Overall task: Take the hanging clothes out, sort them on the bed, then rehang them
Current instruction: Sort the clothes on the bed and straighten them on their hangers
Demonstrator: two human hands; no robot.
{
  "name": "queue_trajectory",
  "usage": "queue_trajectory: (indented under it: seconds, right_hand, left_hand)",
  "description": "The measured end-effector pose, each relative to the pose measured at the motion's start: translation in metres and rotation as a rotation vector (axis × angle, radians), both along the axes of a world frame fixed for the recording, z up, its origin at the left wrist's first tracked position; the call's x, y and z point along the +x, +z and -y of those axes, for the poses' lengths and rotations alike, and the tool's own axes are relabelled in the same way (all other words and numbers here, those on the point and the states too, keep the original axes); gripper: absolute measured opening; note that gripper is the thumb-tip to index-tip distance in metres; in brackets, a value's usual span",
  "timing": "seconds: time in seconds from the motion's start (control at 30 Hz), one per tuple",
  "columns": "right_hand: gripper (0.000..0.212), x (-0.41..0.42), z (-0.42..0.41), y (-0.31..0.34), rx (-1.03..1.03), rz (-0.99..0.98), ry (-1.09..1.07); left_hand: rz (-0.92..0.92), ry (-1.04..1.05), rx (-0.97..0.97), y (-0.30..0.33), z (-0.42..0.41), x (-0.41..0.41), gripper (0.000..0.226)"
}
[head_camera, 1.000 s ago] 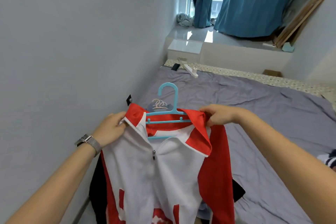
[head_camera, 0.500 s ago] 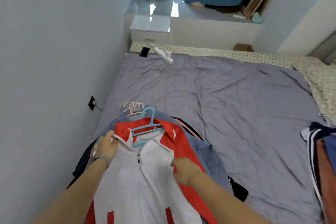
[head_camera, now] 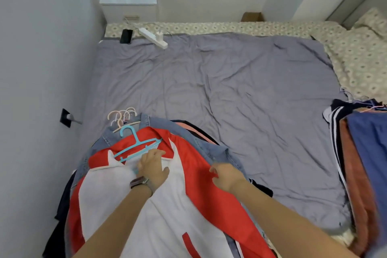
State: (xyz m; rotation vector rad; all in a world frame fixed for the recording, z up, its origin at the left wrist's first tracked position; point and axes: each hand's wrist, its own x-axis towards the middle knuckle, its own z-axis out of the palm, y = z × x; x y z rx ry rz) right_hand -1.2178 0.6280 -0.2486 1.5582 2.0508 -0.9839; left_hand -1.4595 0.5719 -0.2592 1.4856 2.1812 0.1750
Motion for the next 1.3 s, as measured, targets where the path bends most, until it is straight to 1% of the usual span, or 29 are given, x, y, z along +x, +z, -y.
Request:
queue_trajectory:
  seconds: [0.07, 0.13, 0.2, 0.3, 0.47, 0.57, 0.7, 0.83, 0.97, 1.03, 1.13, 1.2, 1.3]
  right_hand:
    - [0.038, 0.020, -0.001, 0.005, 0.011, 0.027, -0.004]
    - [0.039, 0.045, -0.001, 0.012, 0.016, 0.050, -0.038]
    - [0.043, 0.074, 0.000, 0.022, 0.023, 0.054, -0.094]
    - [0.050, 0.123, 0.004, 0.041, 0.049, 0.056, -0.154]
    - [0.061, 0.214, 0.031, 0.069, 0.077, 0.034, -0.294]
    - [0.067, 0.266, 0.049, 0.085, 0.099, -0.004, -0.335]
    - [0.067, 0.337, 0.070, 0.105, 0.150, -0.043, -0.336]
    - [0.065, 0.423, 0.086, 0.131, 0.184, -0.069, -0.340]
    - [0.072, 0.517, 0.096, 0.158, 0.259, -0.074, -0.398]
    - [0.075, 0.559, 0.100, 0.166, 0.292, -0.047, -0.415]
    - [0.080, 0.615, 0.097, 0.175, 0.294, -0.018, -0.431]
    - [0.077, 0.647, 0.091, 0.180, 0.304, -0.012, -0.460]
    - [0.063, 0.683, 0.074, 0.180, 0.300, -0.025, -0.529]
  left_hand:
    - [0.038, -0.118, -0.069, 0.003, -0.006, 0.021, 0.051]
    - [0.068, -0.195, -0.162, 0.011, -0.010, 0.041, 0.055]
    - [0.049, -0.262, -0.201, 0.022, -0.013, 0.059, 0.058]
    - [0.013, -0.324, -0.176, 0.040, -0.018, 0.087, 0.063]
    - [0.077, -0.342, -0.132, 0.080, -0.019, 0.151, 0.073]
    - [0.126, -0.355, -0.089, 0.101, -0.013, 0.203, 0.073]
    - [0.152, -0.344, -0.080, 0.118, 0.009, 0.281, 0.072]
    - [0.184, -0.386, -0.073, 0.132, 0.025, 0.375, 0.071]
    - [0.217, -0.425, -0.087, 0.150, 0.021, 0.476, 0.072]
    - [0.255, -0.477, -0.114, 0.158, 0.017, 0.522, 0.073]
    - [0.297, -0.636, -0.208, 0.163, 0.006, 0.578, 0.074]
    - [0.290, -0.698, -0.235, 0.166, -0.006, 0.606, 0.074]
    - [0.307, -0.646, -0.179, 0.168, -0.036, 0.639, 0.075]
